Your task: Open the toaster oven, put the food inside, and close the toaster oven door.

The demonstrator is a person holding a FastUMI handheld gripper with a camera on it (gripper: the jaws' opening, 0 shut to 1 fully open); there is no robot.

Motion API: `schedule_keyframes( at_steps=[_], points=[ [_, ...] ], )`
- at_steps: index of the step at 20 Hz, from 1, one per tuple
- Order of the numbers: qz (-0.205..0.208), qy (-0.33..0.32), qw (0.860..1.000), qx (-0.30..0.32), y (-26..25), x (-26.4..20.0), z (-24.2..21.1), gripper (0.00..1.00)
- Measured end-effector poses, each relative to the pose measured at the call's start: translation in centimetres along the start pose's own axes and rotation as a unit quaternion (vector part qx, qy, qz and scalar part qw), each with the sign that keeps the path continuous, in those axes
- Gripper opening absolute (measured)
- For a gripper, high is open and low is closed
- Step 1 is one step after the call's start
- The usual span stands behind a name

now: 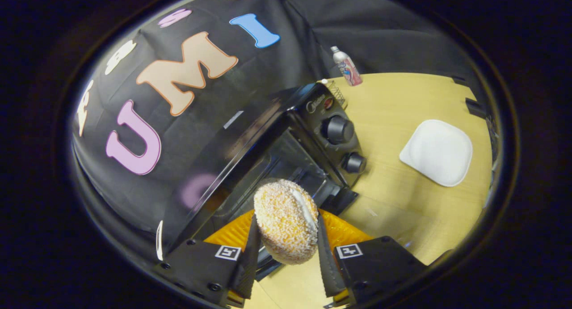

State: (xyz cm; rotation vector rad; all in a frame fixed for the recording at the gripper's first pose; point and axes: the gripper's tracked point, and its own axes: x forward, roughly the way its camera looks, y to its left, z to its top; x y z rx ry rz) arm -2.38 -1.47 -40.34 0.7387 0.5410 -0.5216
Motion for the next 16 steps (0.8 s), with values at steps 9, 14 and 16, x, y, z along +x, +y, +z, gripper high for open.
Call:
schedule_keyframes(
  at_steps=[9,14,16],
  points=[
    [0.042,0.014,0.999,-0.012,2.4,3.4,-1.5,0.73],
    [0.049,0.02,0.998,-0.033,1.7,2.1,-1.5,1.0],
    [0.054,0.017,0.998,-0.035,1.6,1.7,-1.2,1.0]
  ],
)
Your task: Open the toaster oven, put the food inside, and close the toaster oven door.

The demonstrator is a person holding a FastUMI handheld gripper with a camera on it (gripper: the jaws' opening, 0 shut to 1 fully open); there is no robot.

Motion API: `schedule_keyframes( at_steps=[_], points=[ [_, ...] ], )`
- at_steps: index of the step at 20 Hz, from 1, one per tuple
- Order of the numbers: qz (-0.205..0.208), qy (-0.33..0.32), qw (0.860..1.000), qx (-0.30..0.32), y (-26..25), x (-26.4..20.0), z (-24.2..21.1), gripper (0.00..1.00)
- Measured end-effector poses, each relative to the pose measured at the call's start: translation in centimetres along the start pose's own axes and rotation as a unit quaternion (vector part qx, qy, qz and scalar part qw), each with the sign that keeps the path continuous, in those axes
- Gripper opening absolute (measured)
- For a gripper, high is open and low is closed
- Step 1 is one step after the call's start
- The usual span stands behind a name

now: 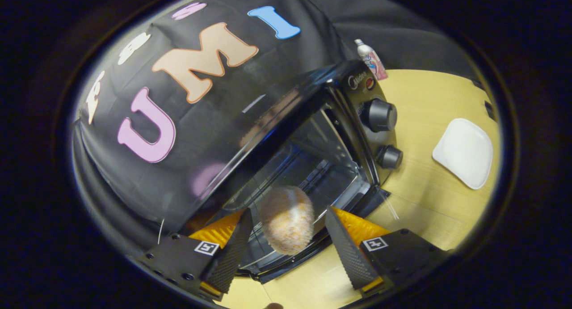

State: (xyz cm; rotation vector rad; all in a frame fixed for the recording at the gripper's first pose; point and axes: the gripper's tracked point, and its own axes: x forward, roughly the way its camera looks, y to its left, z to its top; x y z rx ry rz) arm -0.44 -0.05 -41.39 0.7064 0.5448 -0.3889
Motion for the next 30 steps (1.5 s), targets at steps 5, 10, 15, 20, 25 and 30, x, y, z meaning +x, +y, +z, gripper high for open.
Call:
schedule_keyframes(
  at_steps=[5,10,15,20,25,30],
  points=[
    [0.013,0.001,1.0,-0.018,-0.5,-2.2,0.4,1.0],
    [0.015,0.015,0.997,-0.075,-2.1,-5.2,-0.2,1.0],
    [0.013,0.028,0.989,-0.147,-4.4,-9.0,-1.1,1.0],
    [0.005,0.05,0.973,-0.227,-7.1,-13.1,-2.9,1.0],
    [-0.011,0.077,0.95,-0.302,-10.2,-16.0,-5.8,1.0],
    [-0.036,0.112,0.921,-0.371,-13.3,-16.9,-8.8,1.0]
  ],
)
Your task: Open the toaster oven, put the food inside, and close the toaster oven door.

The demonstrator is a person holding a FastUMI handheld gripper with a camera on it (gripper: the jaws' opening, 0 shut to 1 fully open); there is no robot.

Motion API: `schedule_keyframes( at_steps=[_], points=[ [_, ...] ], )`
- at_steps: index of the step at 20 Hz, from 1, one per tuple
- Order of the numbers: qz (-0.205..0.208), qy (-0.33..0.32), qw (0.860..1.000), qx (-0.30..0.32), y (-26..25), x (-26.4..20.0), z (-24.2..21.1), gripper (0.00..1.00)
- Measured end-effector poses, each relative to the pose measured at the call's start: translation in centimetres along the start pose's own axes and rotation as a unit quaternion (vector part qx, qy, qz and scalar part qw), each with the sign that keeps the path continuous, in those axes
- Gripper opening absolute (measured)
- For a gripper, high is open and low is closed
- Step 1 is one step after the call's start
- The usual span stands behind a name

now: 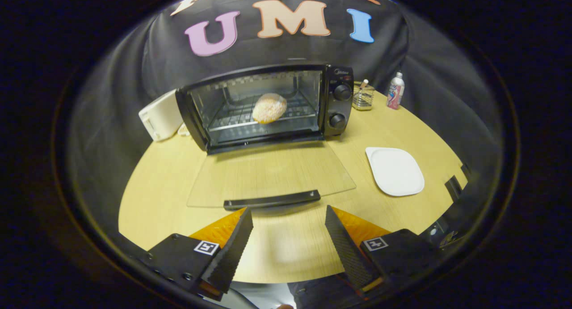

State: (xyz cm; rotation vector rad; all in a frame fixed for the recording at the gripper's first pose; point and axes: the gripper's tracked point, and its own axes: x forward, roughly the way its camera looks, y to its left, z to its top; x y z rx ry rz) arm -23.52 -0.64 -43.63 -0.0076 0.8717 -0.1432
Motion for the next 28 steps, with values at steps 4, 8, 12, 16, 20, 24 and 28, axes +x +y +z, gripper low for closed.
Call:
schedule_keyframes(
  at_steps=[4,8,12,16,20,24,28],
  points=[
    [0.001,0.02,0.999,-0.03,0.4,1.7,-2.2,1.0],
    [0.012,0.036,0.998,-0.046,1.3,3.6,-3.2,1.0],
    [0.022,0.038,0.998,-0.045,2.7,4.9,-3.0,1.0],
    [0.026,0.042,0.998,-0.032,3.3,5.7,-2.3,1.0],
    [0.033,0.029,0.999,-0.026,3.3,5.0,-0.9,1.0],
    [0.038,-0.007,0.999,-0.023,3.4,3.7,2.5,1.0],
    [0.047,-0.045,0.998,-0.021,4.3,3.5,7.0,1.0]
  ],
)
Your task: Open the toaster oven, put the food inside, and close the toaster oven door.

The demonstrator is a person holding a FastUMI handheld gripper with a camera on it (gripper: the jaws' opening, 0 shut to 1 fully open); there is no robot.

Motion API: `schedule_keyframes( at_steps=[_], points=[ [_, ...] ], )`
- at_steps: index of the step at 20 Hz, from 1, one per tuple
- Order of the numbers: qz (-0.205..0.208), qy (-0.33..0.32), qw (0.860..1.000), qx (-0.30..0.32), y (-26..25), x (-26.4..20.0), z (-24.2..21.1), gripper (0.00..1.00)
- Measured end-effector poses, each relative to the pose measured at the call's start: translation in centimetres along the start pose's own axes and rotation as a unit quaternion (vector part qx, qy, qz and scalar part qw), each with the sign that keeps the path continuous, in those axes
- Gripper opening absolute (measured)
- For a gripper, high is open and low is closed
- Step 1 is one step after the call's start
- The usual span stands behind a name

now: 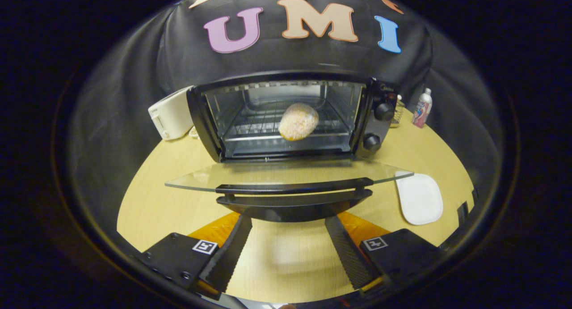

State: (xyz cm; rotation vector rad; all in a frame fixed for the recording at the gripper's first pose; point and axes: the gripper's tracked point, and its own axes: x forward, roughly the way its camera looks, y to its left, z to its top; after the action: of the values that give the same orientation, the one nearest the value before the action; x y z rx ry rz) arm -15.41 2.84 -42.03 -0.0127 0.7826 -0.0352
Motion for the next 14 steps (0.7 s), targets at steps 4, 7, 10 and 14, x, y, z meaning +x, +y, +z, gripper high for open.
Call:
schedule_keyframes(
  at_steps=[4,7,10,14],
  points=[
    [0.009,-0.028,1.0,0.003,1.1,1.0,3.8,1.0],
    [0.013,-0.043,0.999,0.012,1.6,1.7,6.1,1.0],
    [0.017,-0.059,0.998,0.023,2.0,2.2,8.1,1.0],
    [0.015,-0.074,0.997,0.027,1.8,2.8,10.0,1.0]
  ],
)
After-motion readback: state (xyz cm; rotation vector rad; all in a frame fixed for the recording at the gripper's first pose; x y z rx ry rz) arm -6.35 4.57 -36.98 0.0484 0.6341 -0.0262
